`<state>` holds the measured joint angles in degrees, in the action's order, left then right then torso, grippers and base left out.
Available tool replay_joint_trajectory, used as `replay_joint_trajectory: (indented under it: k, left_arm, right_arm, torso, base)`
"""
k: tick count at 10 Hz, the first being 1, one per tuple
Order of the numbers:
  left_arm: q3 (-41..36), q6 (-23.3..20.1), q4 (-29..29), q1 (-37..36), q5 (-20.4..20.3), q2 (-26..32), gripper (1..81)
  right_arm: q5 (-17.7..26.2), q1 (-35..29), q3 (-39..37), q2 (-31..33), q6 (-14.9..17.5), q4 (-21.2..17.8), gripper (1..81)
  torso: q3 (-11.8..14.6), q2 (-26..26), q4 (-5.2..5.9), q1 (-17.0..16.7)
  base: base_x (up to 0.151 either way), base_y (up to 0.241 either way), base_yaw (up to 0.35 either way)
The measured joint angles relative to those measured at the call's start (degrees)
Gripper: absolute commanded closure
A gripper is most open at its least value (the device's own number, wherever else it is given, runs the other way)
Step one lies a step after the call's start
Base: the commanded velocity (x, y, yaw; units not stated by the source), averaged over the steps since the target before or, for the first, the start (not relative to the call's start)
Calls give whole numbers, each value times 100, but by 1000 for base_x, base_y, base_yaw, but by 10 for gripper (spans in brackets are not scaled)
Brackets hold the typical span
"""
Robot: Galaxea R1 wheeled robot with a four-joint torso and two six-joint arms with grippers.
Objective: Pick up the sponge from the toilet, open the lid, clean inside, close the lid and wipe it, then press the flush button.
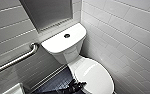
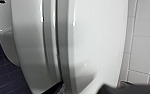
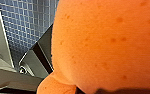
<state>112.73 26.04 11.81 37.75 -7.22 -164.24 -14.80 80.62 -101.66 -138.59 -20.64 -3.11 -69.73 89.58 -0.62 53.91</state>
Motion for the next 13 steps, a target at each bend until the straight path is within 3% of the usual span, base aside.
replay_joint_trajectory:
  k: [9,13]
  left_arm:
    - [312,-46,-580,499,-678,-428,10]
    - [150,257,-446,480,-518,-210,10]
  right_arm:
    - [2,0,-295,-300,-13,0,811]
    - [6,0,-339,-341,-17,2,811]
  torso:
    - [6,2,2,-2]
    - [4,2,2,0]
  base:
    - [0,0,0]
    - [0,0,0]
